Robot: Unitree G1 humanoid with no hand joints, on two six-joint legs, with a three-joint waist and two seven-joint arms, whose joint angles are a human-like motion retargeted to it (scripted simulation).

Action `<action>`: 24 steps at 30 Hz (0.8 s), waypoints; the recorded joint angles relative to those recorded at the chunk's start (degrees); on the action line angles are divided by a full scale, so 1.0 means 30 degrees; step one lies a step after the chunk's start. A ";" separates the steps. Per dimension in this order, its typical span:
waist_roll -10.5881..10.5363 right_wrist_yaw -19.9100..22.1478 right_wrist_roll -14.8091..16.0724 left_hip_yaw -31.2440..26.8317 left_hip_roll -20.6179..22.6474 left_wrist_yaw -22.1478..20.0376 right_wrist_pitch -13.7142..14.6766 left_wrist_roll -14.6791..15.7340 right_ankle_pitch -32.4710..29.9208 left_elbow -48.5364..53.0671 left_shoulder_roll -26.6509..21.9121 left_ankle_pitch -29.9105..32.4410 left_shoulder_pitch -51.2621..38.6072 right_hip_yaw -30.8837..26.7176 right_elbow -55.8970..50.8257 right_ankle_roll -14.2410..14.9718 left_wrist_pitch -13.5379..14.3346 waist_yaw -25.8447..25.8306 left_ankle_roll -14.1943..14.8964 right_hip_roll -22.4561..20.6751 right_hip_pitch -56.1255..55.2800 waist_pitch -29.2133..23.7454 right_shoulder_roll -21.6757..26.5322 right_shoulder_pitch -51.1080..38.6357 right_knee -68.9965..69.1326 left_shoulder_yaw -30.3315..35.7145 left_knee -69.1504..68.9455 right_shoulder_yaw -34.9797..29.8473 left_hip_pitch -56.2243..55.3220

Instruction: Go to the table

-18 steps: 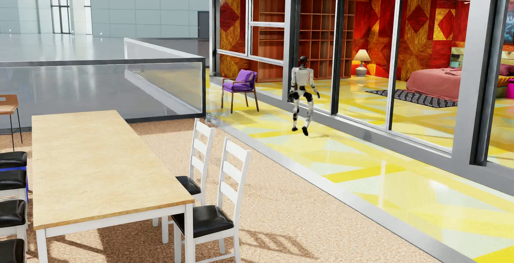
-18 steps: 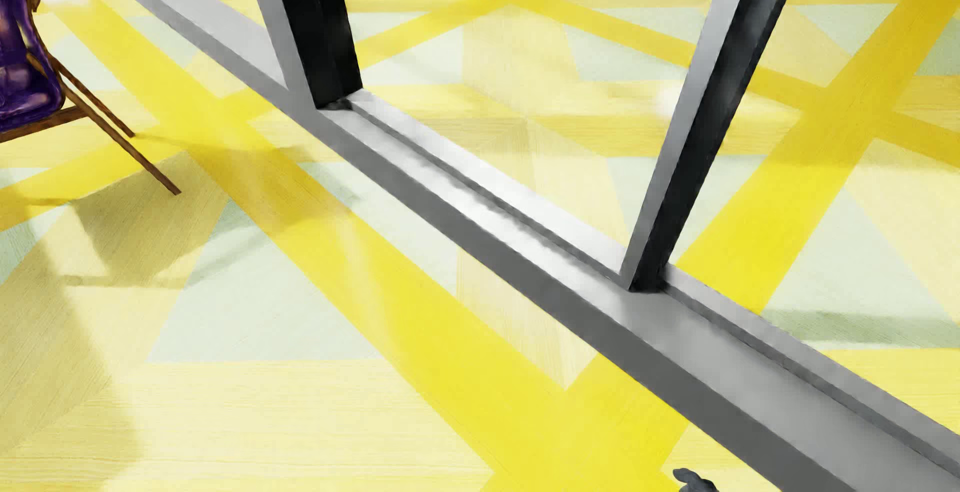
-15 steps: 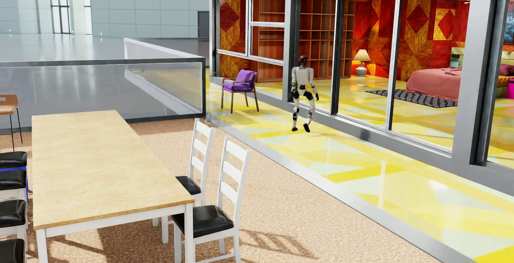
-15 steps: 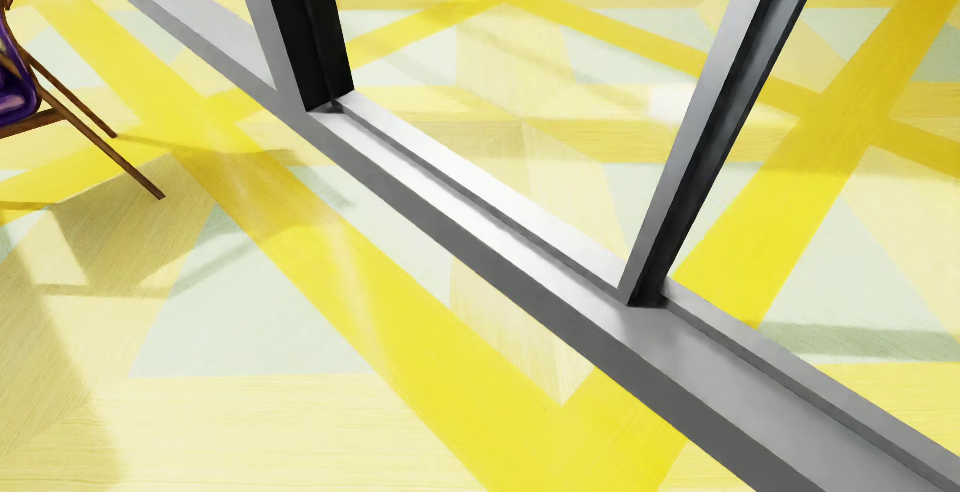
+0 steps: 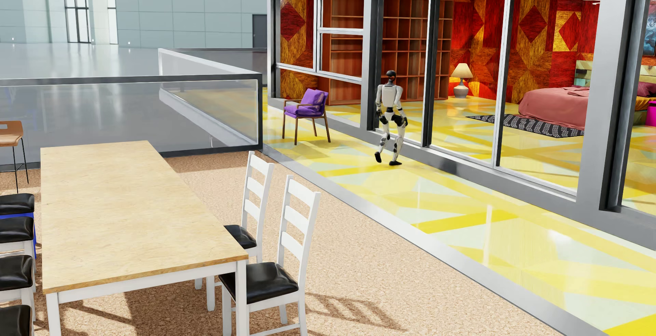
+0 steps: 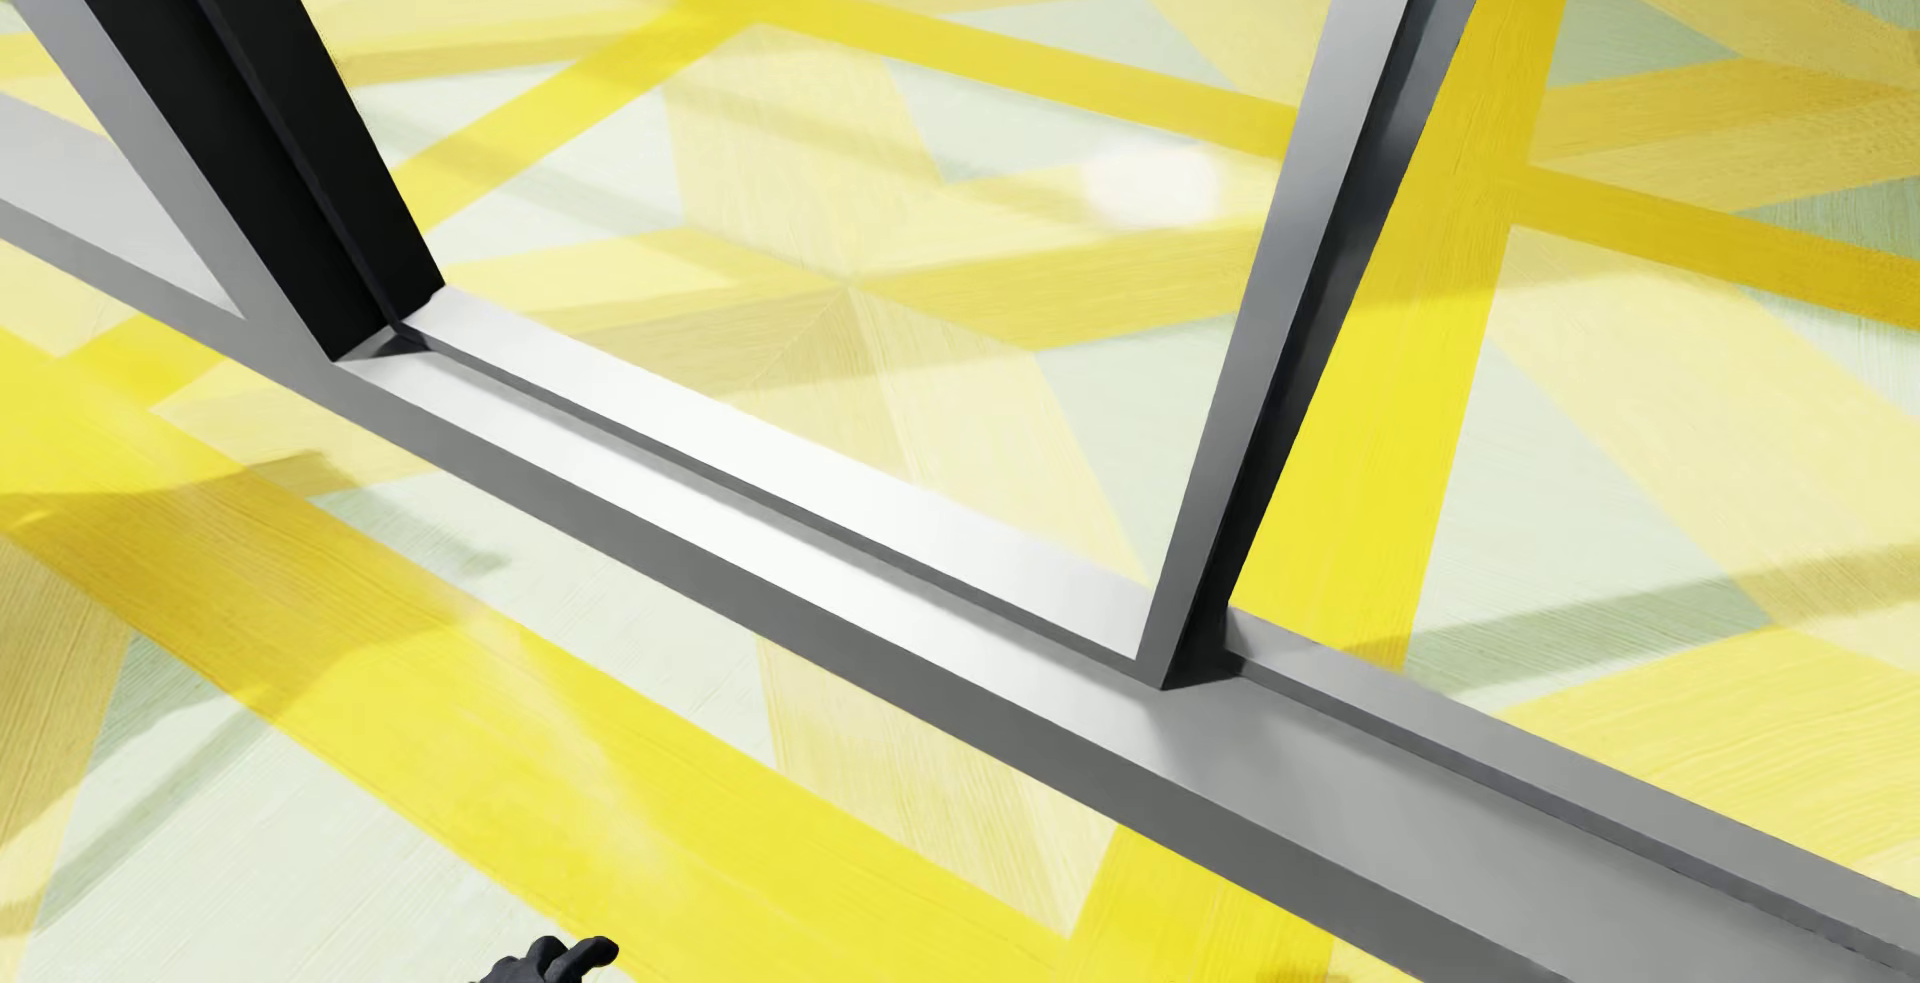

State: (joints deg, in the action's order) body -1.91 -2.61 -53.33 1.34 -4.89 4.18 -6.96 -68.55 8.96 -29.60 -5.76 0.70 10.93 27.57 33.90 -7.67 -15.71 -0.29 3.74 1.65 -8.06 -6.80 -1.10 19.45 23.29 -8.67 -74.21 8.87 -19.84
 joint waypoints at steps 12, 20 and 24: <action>0.0661 0.1779 0.2392 -0.5675 0.2306 0.3941 -0.0345 -0.7583 -0.2939 -0.5953 0.1231 -0.3532 0.3996 -1.1802 -0.3759 0.4186 0.2188 0.0561 0.0429 -0.4084 -0.5620 -0.0757 0.0411 -0.1004 0.7621 0.0314 1.7343 -0.0093 0.4277; 0.1656 0.1764 0.1569 -0.0731 0.0989 0.4359 -0.5346 -1.3672 -0.3557 -0.7017 -0.3668 -0.3848 -0.5286 -0.9523 0.3222 0.3913 0.3643 -0.0499 0.0705 0.1099 -0.6336 -0.0300 0.2313 0.3190 -0.1004 0.4831 1.9677 0.3671 0.6682; 0.1427 0.0037 -0.0512 0.2756 0.0434 0.1817 -0.3895 -1.2503 -0.3169 -0.3546 -0.1323 -0.4999 -0.8370 -0.5689 0.3679 0.2895 0.4595 -0.0681 0.1246 0.4259 -0.6984 -0.0568 0.2611 0.2610 -0.3688 0.6875 1.9415 0.3339 0.7972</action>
State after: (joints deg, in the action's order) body 2.37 -2.49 -54.86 9.61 -3.59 9.63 -18.65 -106.05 -0.55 -40.24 -9.73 -14.29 -14.18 10.50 44.94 1.02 -1.93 -2.34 7.47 14.43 -29.01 -8.51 6.73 27.27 12.23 11.95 -15.96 18.88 4.08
